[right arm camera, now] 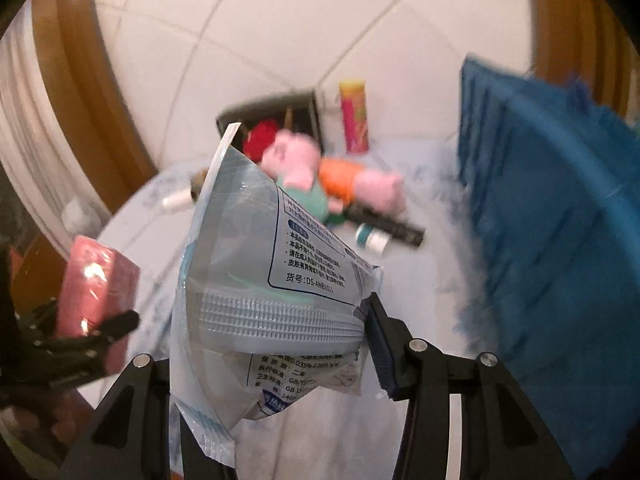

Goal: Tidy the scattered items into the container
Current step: 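Carry both packs into the blue crate and open both tools, then withdraw both tools from the crate back over the table pile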

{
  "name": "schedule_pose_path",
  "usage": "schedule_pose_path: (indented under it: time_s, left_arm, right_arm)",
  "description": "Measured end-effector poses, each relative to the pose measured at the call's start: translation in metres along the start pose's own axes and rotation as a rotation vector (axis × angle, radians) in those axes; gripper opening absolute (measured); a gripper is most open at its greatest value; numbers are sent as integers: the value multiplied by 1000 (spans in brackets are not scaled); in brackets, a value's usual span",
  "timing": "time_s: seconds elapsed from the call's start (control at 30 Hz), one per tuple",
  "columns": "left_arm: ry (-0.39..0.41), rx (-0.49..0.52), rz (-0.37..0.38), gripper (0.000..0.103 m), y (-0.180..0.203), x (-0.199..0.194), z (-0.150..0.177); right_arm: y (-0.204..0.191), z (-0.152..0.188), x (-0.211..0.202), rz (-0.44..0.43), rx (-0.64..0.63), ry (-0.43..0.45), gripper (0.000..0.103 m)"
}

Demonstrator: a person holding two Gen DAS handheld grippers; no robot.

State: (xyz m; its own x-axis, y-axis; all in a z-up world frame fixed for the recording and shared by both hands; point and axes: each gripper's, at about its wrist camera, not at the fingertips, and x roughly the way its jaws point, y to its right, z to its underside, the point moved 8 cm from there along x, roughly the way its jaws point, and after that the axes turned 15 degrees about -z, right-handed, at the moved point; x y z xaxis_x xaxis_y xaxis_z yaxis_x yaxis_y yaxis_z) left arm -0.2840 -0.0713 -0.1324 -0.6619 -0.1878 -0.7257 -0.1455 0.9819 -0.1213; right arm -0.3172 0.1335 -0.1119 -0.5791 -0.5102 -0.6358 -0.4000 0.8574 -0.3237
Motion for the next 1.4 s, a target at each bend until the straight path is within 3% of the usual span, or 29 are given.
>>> schedule_pose_path:
  time_s: [0.17,0.33,0.57,0.67,0.7,0.73,0.9,1.2,1.4]
  left_arm:
    - [158,28,99,77,62,-64,-60]
    - [271,61,206,77,155,-124,-109]
    - [312,144,313,77,322,-181,-125]
    - [274,165,309,81,375,-178,-113]
    - [258,170,297,83,386,-176,-107]
    - [243,175,285,86,397,-173,-102]
    - [208,173,234,103,417,-167,-80]
    - [206,139,151,103,406,-165,-64]
    - [222,111,120,103,385,-174,-51]
  right_arm:
    - [13,-42,-88,54,-17,156,48]
    - [64,-75,-190,174,-32,286,48]
    - [181,-60,-277,251,11,299,51]
    - [231,-45,-295,252,51,274,81]
    - [238,-43,-302,252,57,273,100]
    - [250,-39,-309,248,60,280,103]
    - [287,-16,-331,224,82,289,103]
    - [303,-1,-318,188,77,269,103]
    - [293,8,-307,167,62,258,103]
